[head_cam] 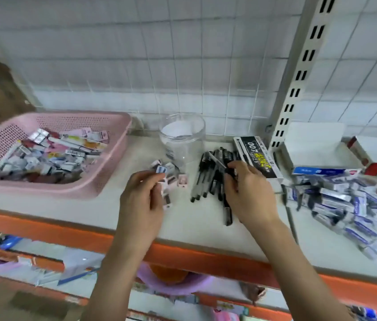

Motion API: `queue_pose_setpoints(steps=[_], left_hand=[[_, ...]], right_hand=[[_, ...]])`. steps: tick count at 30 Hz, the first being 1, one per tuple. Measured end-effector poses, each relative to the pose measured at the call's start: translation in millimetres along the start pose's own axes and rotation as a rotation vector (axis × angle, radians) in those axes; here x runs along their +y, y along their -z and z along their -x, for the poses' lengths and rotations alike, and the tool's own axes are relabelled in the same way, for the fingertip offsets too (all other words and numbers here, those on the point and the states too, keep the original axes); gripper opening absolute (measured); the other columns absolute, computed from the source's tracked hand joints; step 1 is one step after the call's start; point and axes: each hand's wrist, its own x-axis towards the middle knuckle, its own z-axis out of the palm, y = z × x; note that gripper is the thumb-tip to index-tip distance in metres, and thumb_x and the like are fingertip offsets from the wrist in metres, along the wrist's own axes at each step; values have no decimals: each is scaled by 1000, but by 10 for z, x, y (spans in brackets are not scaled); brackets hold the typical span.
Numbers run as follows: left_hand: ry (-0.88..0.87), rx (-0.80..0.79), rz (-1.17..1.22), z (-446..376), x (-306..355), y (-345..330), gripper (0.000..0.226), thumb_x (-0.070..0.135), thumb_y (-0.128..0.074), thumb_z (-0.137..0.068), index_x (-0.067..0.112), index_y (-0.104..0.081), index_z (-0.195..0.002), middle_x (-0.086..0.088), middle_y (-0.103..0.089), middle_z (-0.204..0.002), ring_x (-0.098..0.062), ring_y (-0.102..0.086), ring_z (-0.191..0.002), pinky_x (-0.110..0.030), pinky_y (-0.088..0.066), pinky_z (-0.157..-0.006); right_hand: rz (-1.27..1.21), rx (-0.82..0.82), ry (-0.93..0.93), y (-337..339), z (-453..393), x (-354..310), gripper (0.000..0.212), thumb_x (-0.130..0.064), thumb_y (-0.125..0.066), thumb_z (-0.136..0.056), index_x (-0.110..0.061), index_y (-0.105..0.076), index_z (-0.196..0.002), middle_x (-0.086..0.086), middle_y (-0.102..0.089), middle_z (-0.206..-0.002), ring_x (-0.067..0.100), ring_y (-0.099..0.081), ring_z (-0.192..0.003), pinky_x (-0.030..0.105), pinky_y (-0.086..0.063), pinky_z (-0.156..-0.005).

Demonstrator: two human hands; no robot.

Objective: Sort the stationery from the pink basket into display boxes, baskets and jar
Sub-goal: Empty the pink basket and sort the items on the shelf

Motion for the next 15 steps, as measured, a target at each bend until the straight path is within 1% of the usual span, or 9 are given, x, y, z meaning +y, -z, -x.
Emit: queue_pose_setpoints(steps=[3,4,7,9,10,11,13,14,15], left_hand=[[-112,-69,90,-160,-363,80,22,-10,-64,-79,3,-69,-96,-9,-63,-96,-13,-62,-79,-19,-46,-76],[-135,-93,120,-192,-466,109,22,-9,-66,-78,4,-68,-96,-7,-62,-96,-6,-59,-77,-14,-46,-74],[-184,-151,185,-272,-688,150,21,-4,-72,-76,5,-67,-94,-5,-59,-94,-1,-48,-65,3,-36,-73],[-194,-190,215,-321,-776,113,22,-3,-74,-74,5,-66,-93,-6,-58,-94,4,-45,-60,3,-35,-72],[-195,-224,226,-336,-802,84,23,-3,-75,-73,6,-65,-92,-6,-57,-95,2,-48,-63,-2,-39,-74],[-198,-257,221,-339,-817,54,22,-2,-75,-73,7,-65,-91,-6,-57,-96,-5,-53,-67,-10,-45,-76],[-231,-292,137,-334,-812,12,19,8,-75,-74,9,-65,-90,-6,-58,-97,-24,-59,-84,-37,-52,-80],[-260,-290,83,-339,-799,14,16,14,-74,-75,9,-66,-89,-6,-60,-96,-28,-58,-89,-41,-52,-81],[-288,-278,55,-347,-778,27,14,17,-72,-77,9,-67,-87,-7,-61,-96,-30,-59,-92,-41,-51,-82]], right_hand=[[209,56,-132,-227,7,-165,24,-13,-56,-88,-4,-64,-109,23,-60,-100,44,-51,-96,44,-43,-83],[252,59,-184,-276,26,-225,24,-13,-57,-87,-5,-65,-108,23,-59,-101,44,-49,-98,45,-42,-85],[331,107,-263,-363,109,-401,22,-12,-61,-84,-4,-67,-103,24,-59,-97,45,-51,-94,47,-44,-82],[328,135,-274,-396,172,-509,19,-11,-61,-82,-4,-67,-99,22,-60,-93,44,-54,-88,47,-45,-79],[309,151,-274,-404,208,-562,18,-10,-62,-82,-4,-67,-98,22,-60,-92,44,-54,-85,47,-46,-78],[287,168,-270,-407,238,-614,16,-8,-62,-81,-5,-67,-96,21,-60,-91,44,-55,-82,47,-46,-77],[250,187,-242,-407,287,-714,12,-6,-62,-81,-5,-67,-93,19,-61,-86,43,-55,-77,45,-48,-72],[235,191,-222,-407,301,-755,11,-5,-62,-82,-5,-67,-91,18,-61,-83,42,-55,-76,45,-49,-69],[219,192,-203,-408,304,-789,10,-5,-62,-82,-5,-67,-90,17,-62,-82,42,-56,-76,44,-50,-67]])
